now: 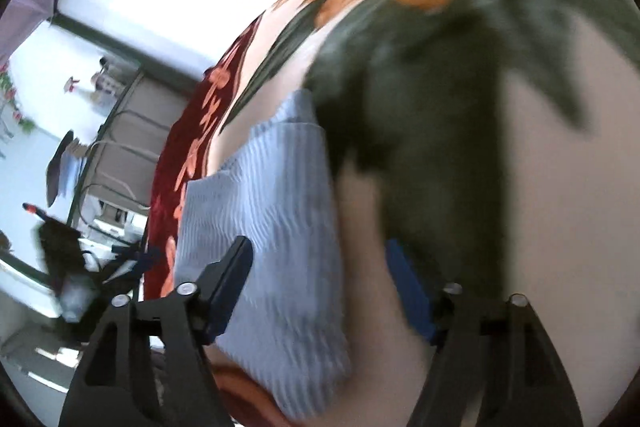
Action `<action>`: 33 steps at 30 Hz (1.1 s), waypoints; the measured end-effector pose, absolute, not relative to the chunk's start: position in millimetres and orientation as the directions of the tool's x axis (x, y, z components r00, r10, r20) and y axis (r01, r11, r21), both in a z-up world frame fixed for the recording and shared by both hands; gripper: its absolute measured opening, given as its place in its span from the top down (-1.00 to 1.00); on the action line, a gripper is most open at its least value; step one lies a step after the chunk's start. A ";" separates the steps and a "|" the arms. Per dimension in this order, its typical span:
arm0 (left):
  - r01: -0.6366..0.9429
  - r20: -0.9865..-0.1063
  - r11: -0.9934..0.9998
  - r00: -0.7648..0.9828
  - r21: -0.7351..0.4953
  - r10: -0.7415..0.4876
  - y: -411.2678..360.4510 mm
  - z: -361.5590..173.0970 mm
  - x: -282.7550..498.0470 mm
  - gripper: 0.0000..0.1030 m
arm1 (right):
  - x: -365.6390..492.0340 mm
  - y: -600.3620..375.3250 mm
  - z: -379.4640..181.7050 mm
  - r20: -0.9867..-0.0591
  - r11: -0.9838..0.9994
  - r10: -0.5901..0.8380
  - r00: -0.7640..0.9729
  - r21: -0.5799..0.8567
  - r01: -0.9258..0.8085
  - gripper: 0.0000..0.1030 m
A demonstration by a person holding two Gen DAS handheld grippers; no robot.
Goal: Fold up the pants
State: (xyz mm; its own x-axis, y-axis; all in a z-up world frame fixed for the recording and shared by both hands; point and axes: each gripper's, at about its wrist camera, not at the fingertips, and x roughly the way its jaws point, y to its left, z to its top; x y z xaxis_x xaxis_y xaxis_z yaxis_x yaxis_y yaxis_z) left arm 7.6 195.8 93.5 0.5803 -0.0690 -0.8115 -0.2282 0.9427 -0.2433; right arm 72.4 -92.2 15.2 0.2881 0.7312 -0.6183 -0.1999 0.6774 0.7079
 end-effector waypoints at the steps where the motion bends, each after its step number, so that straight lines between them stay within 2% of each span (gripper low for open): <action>1: -0.241 -0.833 0.922 0.537 -0.302 -0.133 209.4 73.1 15.0 -0.99 | 78.7 -79.7 10.5 -0.645 0.697 0.715 0.269 0.687 -0.205 -0.09; 3: -0.250 -0.817 0.832 0.461 -0.495 -0.347 228.7 37.3 23.3 -0.98 | 80.0 -77.5 6.7 -0.655 0.711 0.699 0.287 0.679 -0.184 -0.05; 4: -0.248 -0.800 0.819 0.481 -0.518 -0.360 232.3 34.0 23.2 -0.98 | 79.8 -73.4 5.1 -0.633 0.698 0.709 0.310 0.693 -0.181 0.00; 5: -0.232 -0.787 0.816 0.495 -0.529 -0.370 232.9 34.6 23.8 -0.97 | 79.5 -70.1 4.4 -0.629 0.697 0.709 0.319 0.693 -0.184 0.33; 6: -0.206 -0.789 0.822 0.473 -0.531 -0.392 229.1 35.1 27.5 -0.93 | 80.3 -67.2 3.7 -0.633 0.700 0.707 0.315 0.690 -0.184 0.43; 8: -0.133 -0.786 0.826 0.422 -0.548 -0.453 211.5 35.9 34.9 -0.26 | 83.8 -61.8 5.9 -0.624 0.691 0.717 0.312 0.696 -0.194 0.57; 10: -0.132 -0.825 0.868 0.406 -0.479 -0.393 195.3 37.8 41.9 -0.14 | 86.7 -66.1 19.7 -0.605 0.685 0.723 0.332 0.689 -0.237 0.61; 11: -0.138 -0.827 0.873 0.417 -0.468 -0.377 191.1 40.6 43.4 0.02 | 89.3 -74.5 33.1 -0.575 0.678 0.729 0.371 0.684 -0.270 0.62; 13: -0.132 -0.793 0.844 0.441 -0.520 -0.420 180.6 48.5 57.3 0.31 | 100.2 -89.7 52.7 -0.545 0.687 0.714 0.440 0.667 -0.289 0.62; 15: -0.075 -0.768 0.843 0.462 -0.532 -0.444 164.9 58.4 76.2 0.32 | 120.9 -109.7 62.2 -0.553 0.715 0.679 0.482 0.646 -0.266 0.62; 17: -0.042 -0.768 0.858 0.468 -0.513 -0.436 144.5 61.4 106.7 0.28 | 148.1 -130.6 55.7 -0.612 0.762 0.622 0.488 0.617 -0.197 0.61; 18: -0.046 -0.776 0.859 0.455 -0.510 -0.436 136.5 57.5 121.9 0.20 | 161.6 -137.3 48.2 -0.661 0.791 0.585 0.470 0.592 -0.152 0.59; 19: -0.068 -0.802 0.872 0.433 -0.485 -0.412 126.1 51.1 137.4 -0.06 | 173.9 -143.5 38.5 -0.699 0.802 0.571 0.429 0.586 -0.113 0.54; 21: -0.065 -0.832 0.910 0.437 -0.409 -0.342 109.9 53.3 145.3 -0.21 | 181.7 -155.2 32.8 -0.698 0.774 0.608 0.377 0.627 -0.087 0.51; 23: -0.031 -0.862 0.961 0.452 -0.274 -0.230 98.7 67.3 133.3 -0.33 | 171.6 -153.9 57.9 -0.756 0.851 0.512 0.408 0.511 -0.122 0.34; 24: -0.030 -0.872 0.983 0.466 -0.184 -0.149 94.9 75.9 120.8 -0.45 | 164.1 -150.5 70.1 -0.774 0.885 0.459 0.436 0.438 -0.155 0.31; 25: -0.050 -0.874 0.995 0.483 -0.083 -0.048 85.6 82.9 108.3 -0.47 | 149.3 -148.0 88.7 -0.787 0.925 0.379 0.487 0.324 -0.196 0.29; 27: -0.069 -0.854 0.998 0.519 0.003 0.038 87.1 100.4 79.3 -0.47 | 123.2 -148.6 112.5 -0.794 0.944 0.326 0.514 0.245 -0.221 0.23; 30: -0.070 -0.835 0.997 0.547 0.016 0.052 83.2 127.3 41.0 -0.47 | 79.2 -156.3 128.9 -0.793 0.928 0.369 0.486 0.285 -0.240 0.15; 32: -0.075 -0.819 0.997 0.569 0.027 0.066 82.3 142.8 8.7 -0.47 | 43.8 -159.7 134.6 -0.788 0.921 0.386 0.480 0.294 -0.258 -0.03; 33: -0.076 -0.813 0.997 0.579 0.026 0.066 76.2 147.5 -1.6 -0.47 | 26.3 -157.4 134.4 -0.786 0.920 0.385 0.484 0.290 -0.262 -0.06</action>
State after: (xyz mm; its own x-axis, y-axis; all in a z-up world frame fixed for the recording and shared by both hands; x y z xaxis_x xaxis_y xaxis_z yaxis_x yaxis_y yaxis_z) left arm -1.6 76.2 147.5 0.5790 0.0657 -0.8127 -0.0763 0.9967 0.0262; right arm 26.3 -157.4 134.4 0.4840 0.3855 -0.7856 -0.2619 0.9204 0.2903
